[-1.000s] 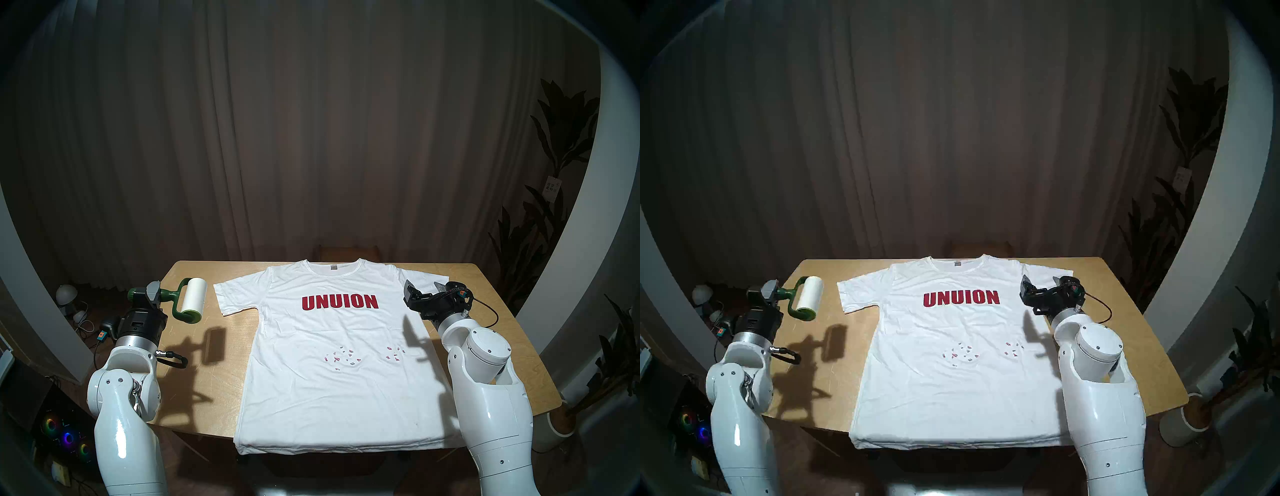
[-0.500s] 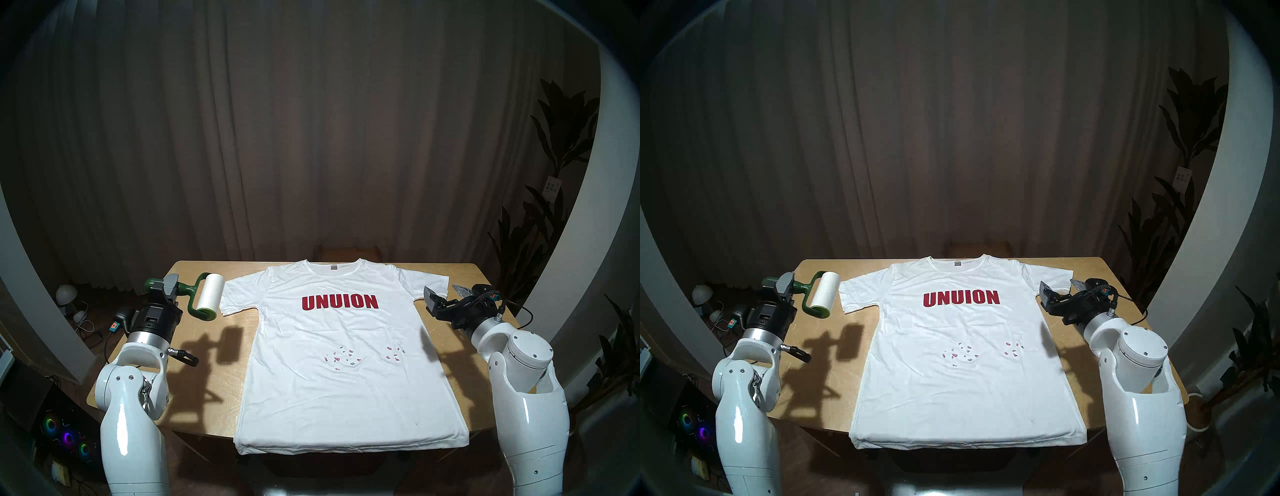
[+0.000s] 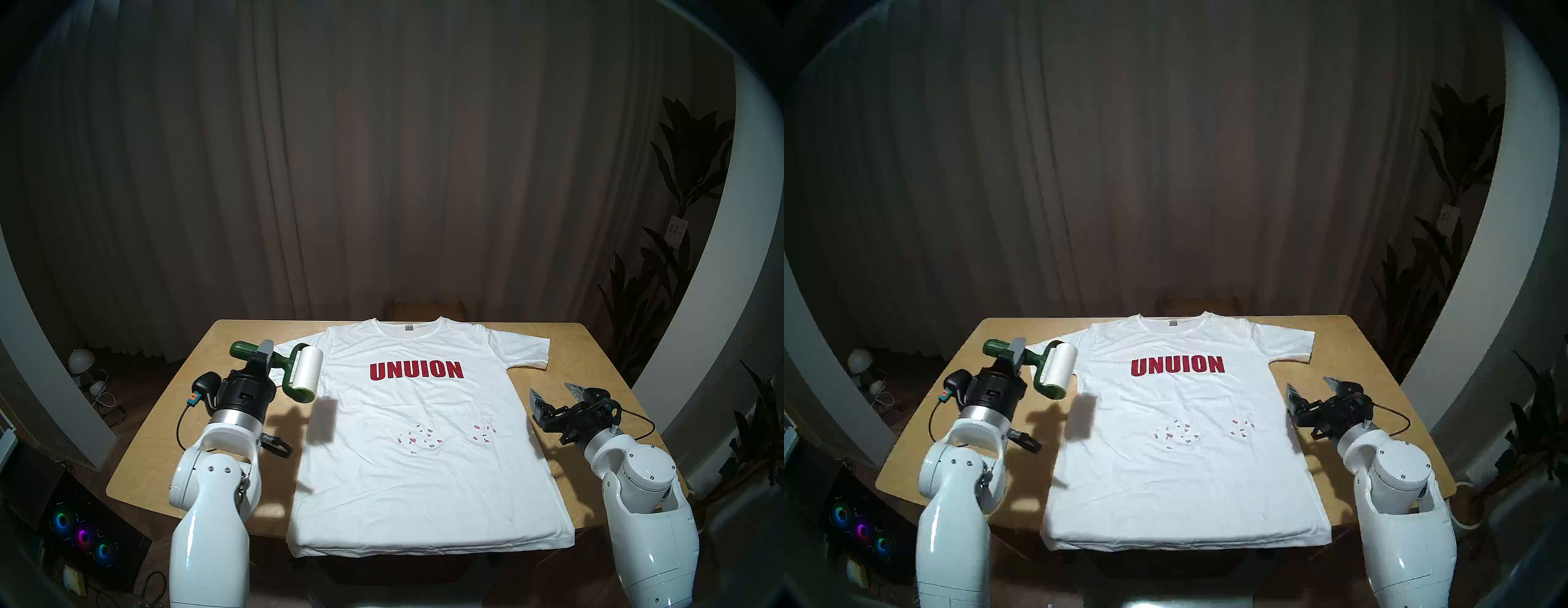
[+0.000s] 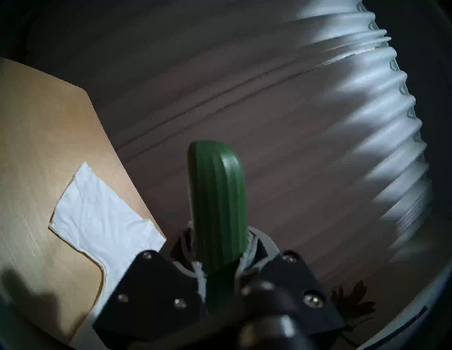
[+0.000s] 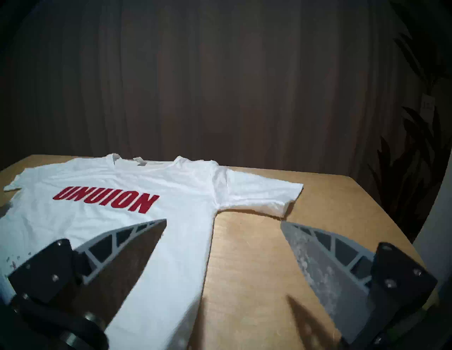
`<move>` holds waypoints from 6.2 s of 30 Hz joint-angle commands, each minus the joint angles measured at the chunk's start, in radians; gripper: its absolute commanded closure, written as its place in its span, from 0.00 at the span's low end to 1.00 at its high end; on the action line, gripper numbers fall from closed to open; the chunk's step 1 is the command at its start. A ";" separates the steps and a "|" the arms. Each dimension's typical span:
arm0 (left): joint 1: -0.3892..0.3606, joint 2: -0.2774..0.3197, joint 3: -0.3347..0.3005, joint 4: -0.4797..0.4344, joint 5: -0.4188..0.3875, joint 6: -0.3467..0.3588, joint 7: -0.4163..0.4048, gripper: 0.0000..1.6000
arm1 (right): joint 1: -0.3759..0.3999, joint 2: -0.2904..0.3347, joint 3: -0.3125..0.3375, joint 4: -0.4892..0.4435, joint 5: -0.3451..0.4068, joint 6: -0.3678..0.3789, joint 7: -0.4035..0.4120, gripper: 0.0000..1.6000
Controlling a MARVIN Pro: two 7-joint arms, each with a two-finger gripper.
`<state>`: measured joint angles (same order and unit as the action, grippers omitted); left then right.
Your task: Use the fur roller to clean a top
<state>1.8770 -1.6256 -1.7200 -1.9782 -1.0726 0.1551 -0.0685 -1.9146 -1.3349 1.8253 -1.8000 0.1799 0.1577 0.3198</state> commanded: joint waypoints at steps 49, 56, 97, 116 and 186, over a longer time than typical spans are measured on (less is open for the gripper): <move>-0.258 0.122 0.607 0.082 0.282 -0.291 0.473 1.00 | 0.136 0.114 -0.016 0.336 -0.086 -0.354 0.148 0.00; -0.299 0.134 0.688 0.126 0.273 -0.395 0.563 1.00 | 0.149 0.103 -0.026 0.349 -0.112 -0.363 0.123 0.00; -0.508 0.151 1.049 0.371 0.185 -0.670 0.621 1.00 | 0.140 0.093 -0.051 0.321 -0.236 -0.352 0.041 0.00; -0.565 0.145 1.156 0.442 0.173 -0.778 0.686 1.00 | 0.114 0.101 -0.033 0.322 -0.235 -0.345 0.033 0.00; -0.668 0.142 1.313 0.439 0.051 -0.880 0.749 1.00 | 0.062 0.110 -0.037 0.275 -0.274 -0.316 -0.002 0.00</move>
<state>1.2726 -1.4105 -0.4000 -1.5382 -1.0119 -0.7173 0.6689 -1.8485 -1.2241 1.7815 -1.5278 -0.1005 -0.1487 0.3189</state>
